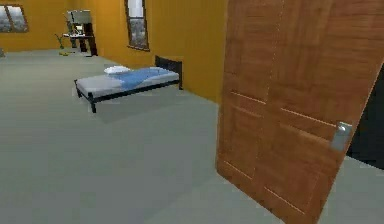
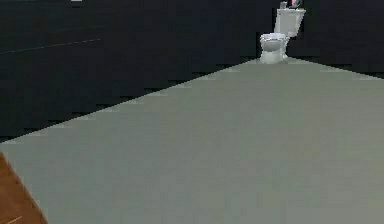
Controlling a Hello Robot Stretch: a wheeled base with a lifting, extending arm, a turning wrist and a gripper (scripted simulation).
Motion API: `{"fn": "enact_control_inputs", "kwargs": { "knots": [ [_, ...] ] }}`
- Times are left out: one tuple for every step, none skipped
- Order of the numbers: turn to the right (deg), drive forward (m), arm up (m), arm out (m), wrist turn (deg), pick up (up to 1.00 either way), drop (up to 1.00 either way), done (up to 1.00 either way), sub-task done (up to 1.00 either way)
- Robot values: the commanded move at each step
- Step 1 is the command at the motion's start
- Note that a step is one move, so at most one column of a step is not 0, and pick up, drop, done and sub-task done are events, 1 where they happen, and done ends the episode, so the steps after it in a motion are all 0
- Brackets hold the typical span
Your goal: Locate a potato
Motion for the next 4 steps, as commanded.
{"fn": "enact_control_inputs", "kwargs": {
  "knots": [
    [0.0,0.45,0.0,0.0,0.0,0.0,0.0,0.0,0.0],
    [-42.0,0.0,0.0,0.0,0.0,0.0,0.0,0.0,0.0],
    [0.0,1.0,0.0,0.0,0.0,0.0,0.0,0.0,0.0],
    [0.0,1.0,0.0,0.0,0.0,0.0,0.0,0.0,0.0]
  ]
}}
